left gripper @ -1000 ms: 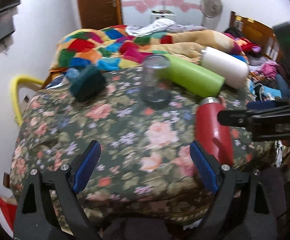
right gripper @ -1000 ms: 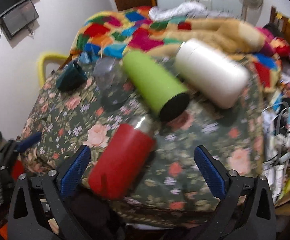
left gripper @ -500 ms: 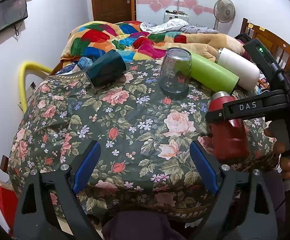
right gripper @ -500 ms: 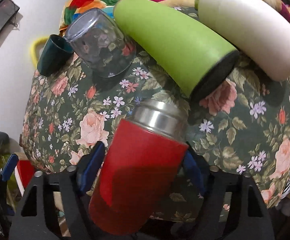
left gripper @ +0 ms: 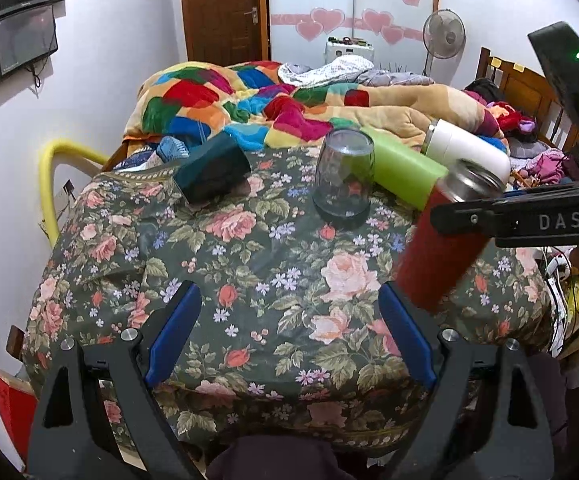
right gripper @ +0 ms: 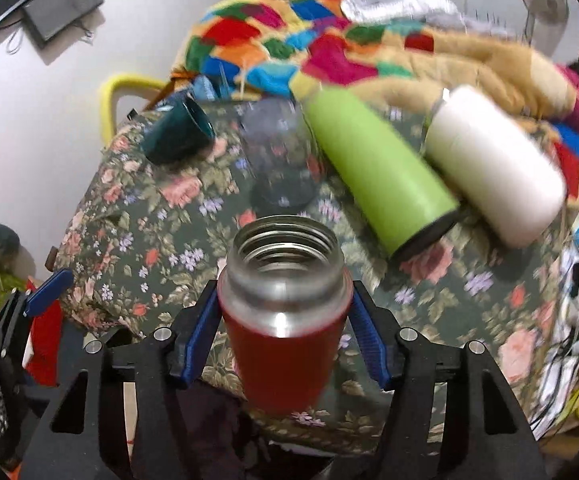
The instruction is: Flip cup upright
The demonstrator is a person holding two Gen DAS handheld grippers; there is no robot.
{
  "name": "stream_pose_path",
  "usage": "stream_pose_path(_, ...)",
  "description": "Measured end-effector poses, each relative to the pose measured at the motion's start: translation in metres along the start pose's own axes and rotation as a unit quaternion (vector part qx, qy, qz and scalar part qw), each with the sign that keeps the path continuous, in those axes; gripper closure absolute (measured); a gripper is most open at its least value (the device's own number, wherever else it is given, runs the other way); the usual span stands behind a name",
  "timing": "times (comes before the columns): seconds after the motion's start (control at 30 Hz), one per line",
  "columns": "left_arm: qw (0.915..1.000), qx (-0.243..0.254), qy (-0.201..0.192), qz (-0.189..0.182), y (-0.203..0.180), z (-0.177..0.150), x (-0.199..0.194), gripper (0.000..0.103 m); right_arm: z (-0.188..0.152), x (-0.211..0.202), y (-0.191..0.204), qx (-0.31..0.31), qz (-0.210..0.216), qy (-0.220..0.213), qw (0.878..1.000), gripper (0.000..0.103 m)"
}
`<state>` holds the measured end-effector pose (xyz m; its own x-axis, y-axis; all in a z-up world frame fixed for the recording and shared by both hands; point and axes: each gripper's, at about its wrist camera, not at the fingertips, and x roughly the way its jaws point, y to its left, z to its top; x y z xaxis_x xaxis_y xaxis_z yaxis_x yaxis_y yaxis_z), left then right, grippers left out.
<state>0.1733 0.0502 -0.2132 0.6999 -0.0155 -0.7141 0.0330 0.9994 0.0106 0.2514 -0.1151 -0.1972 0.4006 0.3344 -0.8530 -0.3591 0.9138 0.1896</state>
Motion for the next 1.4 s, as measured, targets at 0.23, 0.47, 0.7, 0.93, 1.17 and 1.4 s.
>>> stream_pose_path(0.23, 1.0, -0.001, -0.008, -0.001, -0.002, 0.007, -0.003, 0.013, 0.012, -0.01, 0.006, -0.01, -0.011, -0.031, 0.999, 0.044)
stream_pose_path(0.47, 1.0, 0.0, -0.006, -0.002, -0.005, 0.008, -0.002, 0.013, 0.013, -0.003, 0.005, -0.025, -0.02, -0.021, 0.999, 0.044)
stream_pose_path(0.7, 0.9999, -0.002, 0.007, -0.007, -0.007, 0.005, 0.006, 0.013, 0.006, 0.002, 0.008, -0.037, -0.03, -0.016, 0.999, 0.044)
stream_pose_path(0.93, 0.9999, -0.002, 0.011, -0.007, -0.007, 0.004, 0.008, 0.013, 0.006, 0.006, 0.014, -0.056, -0.037, -0.011, 0.998, 0.043)
stream_pose_path(1.17, 1.0, -0.004, 0.004, -0.007, -0.005, 0.008, -0.003, 0.013, 0.002, -0.003, 0.016, -0.057, -0.019, -0.01, 0.998, 0.037)
stream_pose_path(1.4, 0.9991, -0.011, -0.034, -0.023, -0.009, 0.023, -0.042, 0.013, -0.011, -0.066, 0.018, -0.063, -0.01, -0.08, 0.995, 0.037)
